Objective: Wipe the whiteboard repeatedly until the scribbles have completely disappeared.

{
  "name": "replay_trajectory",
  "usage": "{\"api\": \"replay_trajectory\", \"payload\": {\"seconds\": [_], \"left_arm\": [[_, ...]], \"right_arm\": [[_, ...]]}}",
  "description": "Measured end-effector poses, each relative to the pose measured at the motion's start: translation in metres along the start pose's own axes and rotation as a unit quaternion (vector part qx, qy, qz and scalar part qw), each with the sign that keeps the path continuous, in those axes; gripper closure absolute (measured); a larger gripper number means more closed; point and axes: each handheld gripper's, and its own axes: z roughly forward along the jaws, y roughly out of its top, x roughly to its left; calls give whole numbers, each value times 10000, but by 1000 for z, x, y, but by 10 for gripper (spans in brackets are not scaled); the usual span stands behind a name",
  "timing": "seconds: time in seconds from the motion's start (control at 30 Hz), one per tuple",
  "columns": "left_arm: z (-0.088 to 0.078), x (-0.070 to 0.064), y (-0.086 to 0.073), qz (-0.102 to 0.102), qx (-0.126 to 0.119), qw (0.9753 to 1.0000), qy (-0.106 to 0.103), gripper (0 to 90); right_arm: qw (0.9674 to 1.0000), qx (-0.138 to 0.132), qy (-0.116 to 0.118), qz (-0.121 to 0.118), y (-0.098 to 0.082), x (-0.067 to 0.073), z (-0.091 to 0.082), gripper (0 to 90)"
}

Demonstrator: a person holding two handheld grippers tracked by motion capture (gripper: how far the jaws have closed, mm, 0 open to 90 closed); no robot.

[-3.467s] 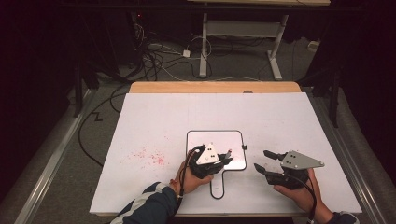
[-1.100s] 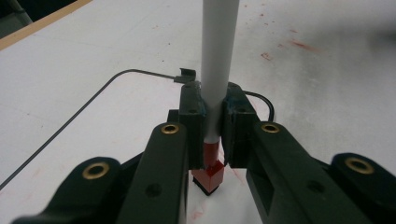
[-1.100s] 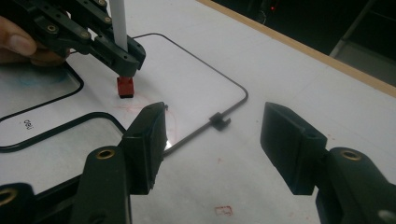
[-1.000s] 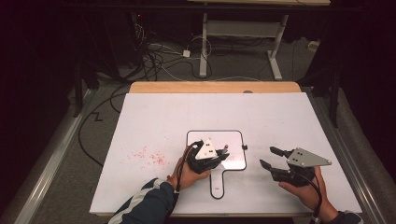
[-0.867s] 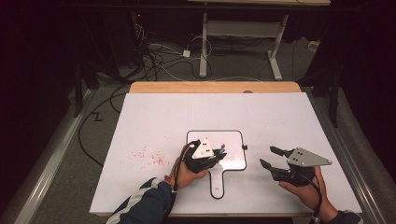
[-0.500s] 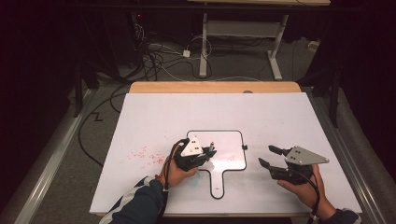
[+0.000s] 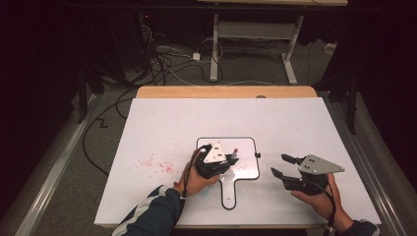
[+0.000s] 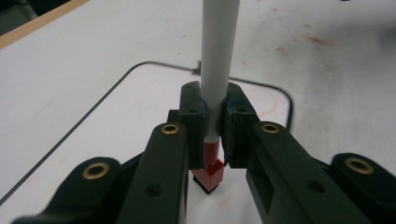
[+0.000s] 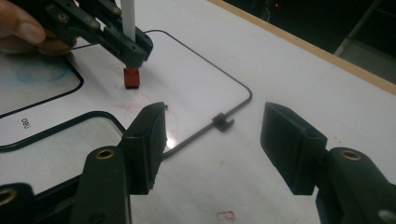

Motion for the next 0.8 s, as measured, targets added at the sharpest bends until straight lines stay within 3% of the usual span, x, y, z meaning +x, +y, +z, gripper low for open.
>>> {"api": "replay_trajectory", "payload": {"seconds": [0.13, 0.23, 0.33, 0.47, 0.57, 0.7, 0.8], "left_arm": [[13, -7, 8, 98, -12, 9999, -47, 790], [16, -7, 9, -16, -54, 10000, -46, 790], [15, -7, 9, 19, -14, 10000, 25, 791], [6, -1, 2, -70, -27, 9999, 96, 790], [-5, 3, -5, -26, 13, 9998, 218, 791], [-24, 12, -18, -232, 17, 9992, 318, 791], [-34, 16, -26, -264, -2, 9988, 404, 791]], "right_arm": [[10000, 13, -15, 10, -3, -1, -2, 416], [10000, 19, -26, -4, -5, -1, -4, 417], [10000, -31, -46, 14, -4, -1, -7, 416], [10000, -29, -56, -39, -3, 0, -8, 416], [10000, -58, -50, -27, -3, 0, -8, 416], [10000, -45, -67, -21, -2, -1, -8, 416], [10000, -67, -62, -25, -2, -1, -8, 416]]}}
